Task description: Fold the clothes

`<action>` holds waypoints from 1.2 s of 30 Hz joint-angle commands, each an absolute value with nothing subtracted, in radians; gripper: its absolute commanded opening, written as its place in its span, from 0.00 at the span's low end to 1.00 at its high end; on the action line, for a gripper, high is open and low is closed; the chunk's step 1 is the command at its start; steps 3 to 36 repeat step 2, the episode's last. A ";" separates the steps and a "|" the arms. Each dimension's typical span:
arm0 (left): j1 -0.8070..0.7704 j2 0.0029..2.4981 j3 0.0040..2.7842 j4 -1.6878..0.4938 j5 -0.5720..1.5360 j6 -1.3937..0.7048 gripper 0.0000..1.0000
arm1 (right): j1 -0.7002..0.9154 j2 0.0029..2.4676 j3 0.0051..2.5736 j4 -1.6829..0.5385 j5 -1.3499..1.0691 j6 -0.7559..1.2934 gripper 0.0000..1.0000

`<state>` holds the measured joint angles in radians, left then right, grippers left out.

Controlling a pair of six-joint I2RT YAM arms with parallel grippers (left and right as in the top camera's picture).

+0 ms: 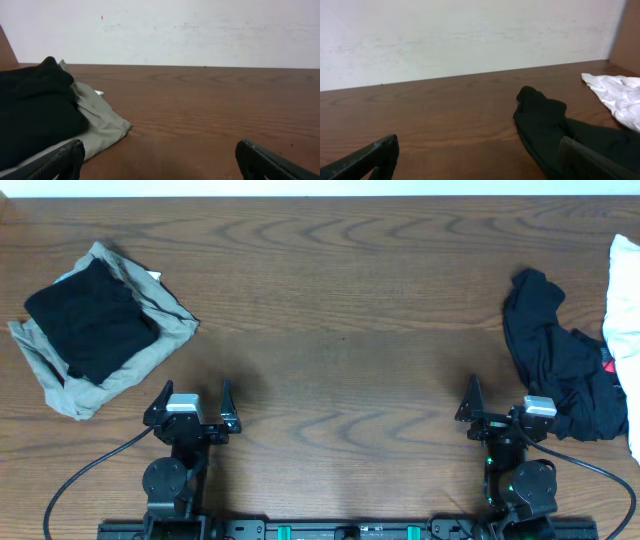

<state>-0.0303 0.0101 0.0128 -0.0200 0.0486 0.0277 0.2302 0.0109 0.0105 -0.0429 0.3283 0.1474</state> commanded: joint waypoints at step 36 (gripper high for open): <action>-0.037 0.004 0.004 -0.067 0.033 0.041 0.98 | 0.223 0.006 0.006 -0.044 0.322 0.133 0.99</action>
